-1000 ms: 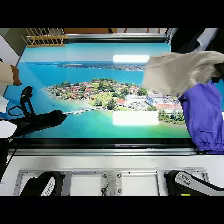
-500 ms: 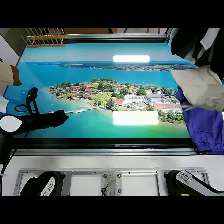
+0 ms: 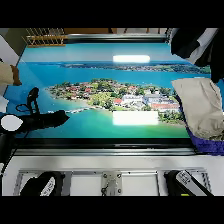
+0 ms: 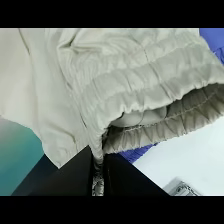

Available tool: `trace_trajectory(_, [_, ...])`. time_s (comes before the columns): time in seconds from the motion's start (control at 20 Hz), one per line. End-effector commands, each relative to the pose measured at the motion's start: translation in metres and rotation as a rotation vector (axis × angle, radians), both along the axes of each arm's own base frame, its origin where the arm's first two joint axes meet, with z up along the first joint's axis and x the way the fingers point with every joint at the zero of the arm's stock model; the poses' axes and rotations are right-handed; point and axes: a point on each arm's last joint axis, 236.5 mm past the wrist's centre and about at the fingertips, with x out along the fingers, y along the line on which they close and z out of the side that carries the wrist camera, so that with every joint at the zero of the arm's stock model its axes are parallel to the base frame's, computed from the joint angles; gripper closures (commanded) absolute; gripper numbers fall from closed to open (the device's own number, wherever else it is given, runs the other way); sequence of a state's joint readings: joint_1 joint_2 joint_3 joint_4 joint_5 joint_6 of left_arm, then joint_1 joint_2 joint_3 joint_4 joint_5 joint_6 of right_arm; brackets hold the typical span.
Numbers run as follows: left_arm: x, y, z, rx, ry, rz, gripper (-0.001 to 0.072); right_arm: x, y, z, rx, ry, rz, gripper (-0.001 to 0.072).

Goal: Fold the clothes and pants, and hang the long-sleeved shirts on hangers.

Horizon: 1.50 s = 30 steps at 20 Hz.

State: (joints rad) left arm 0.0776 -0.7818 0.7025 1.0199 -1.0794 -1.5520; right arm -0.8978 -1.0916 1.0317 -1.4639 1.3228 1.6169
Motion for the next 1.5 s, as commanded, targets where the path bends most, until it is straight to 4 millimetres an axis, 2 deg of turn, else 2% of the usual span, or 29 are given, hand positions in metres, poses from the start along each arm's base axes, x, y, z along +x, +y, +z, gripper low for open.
trace_trajectory(0.0, [0.0,0.0,0.0,0.005,-0.003,-0.01,0.07,-0.016,0.007,-0.014,0.019,0.06,-0.003,0.07])
trace_trajectory(0.05, [0.0,0.0,0.0,0.005,-0.003,-0.01,0.07,-0.016,0.007,-0.014,0.018,0.06,-0.003,0.0681])
trace_trajectory(0.1, [0.0,0.0,0.0,0.005,-0.003,-0.01,0.07,-0.017,0.007,-0.014,0.018,0.06,-0.003,0.0519])
trace_trajectory(0.15, [0.0,0.0,0.0,0.005,-0.003,-0.01,0.07,-0.018,0.006,-0.013,0.012,0.065,-0.001,0.0197])
trace_trajectory(0.2, [0.0,0.0,0.0,0.006,-0.004,-0.011,0.07,-0.019,0.002,-0.009,-0.007,0.072,0.014,0.001])
trace_trajectory(0.25, [0.0,0.0,0.0,0.01,-0.007,-0.018,0.07,-0.019,-0.005,-0.001,-0.043,0.073,0.025,0.0011])
trace_trajectory(0.35, [0.0,0.0,0.0,0.013,-0.011,-0.024,0.07,-0.01,-0.025,0.031,-0.163,0.015,0.04,0.001])
trace_trajectory(0.4, [0.0,0.0,0.0,0.013,-0.012,-0.024,0.07,0.001,-0.031,0.052,-0.231,-0.051,0.067,0.001])
trace_trajectory(0.45, [0.001,-0.001,0.001,0.015,-0.018,-0.027,0.07,0.021,-0.028,0.076,-0.29,-0.154,0.105,0.0011])
trace_trajectory(0.5, [0.003,-0.006,0.002,0.017,-0.035,-0.037,0.07,0.044,-0.014,0.097,-0.312,-0.272,0.15,0.0011])
trace_trajectory(0.6, [0.01,-0.026,0.009,0.021,-0.098,-0.082,0.07,0.098,0.045,0.138,-0.263,-0.533,0.301,0.0011])
trace_trajectory(0.65, [0.013,-0.038,0.013,0.02,-0.135,-0.108,0.0701,0.122,0.087,0.155,-0.198,-0.649,0.405,0.0011])
trace_trajectory(0.75, [0.02,-0.062,0.025,0.014,-0.211,-0.156,0.0701,0.151,0.17,0.172,-0.07,-0.78,0.617,0.001])
trace_trajectory(0.9, [0.033,-0.093,0.044,0.005,-0.243,-0.232,0.07,0.155,0.273,0.162,0.029,-0.768,0.916,0.0011])
trace_trajectory(0.95, [0.039,-0.102,0.049,0.003,-0.244,-0.254,0.0701,0.152,0.3,0.155,0.045,-0.748,0.999,0.001])
trace_trajectory(1.05, [0.047,-0.116,0.053,0.005,-0.233,-0.295,0.07,0.144,0.338,0.143,0.068,-0.71,1.125,0.0011])
trace_trajectory(1.2, [0.056,-0.13,0.055,0.006,-0.212,-0.34,0.07,0.133,0.373,0.132,0.102,-0.681,1.23,0.0011])
trace_trajectory(1.45, [0.068,-0.134,0.059,0.004,-0.215,-0.341,0.07,0.133,0.379,0.126,0.119,-0.665,1.245,0.0017])
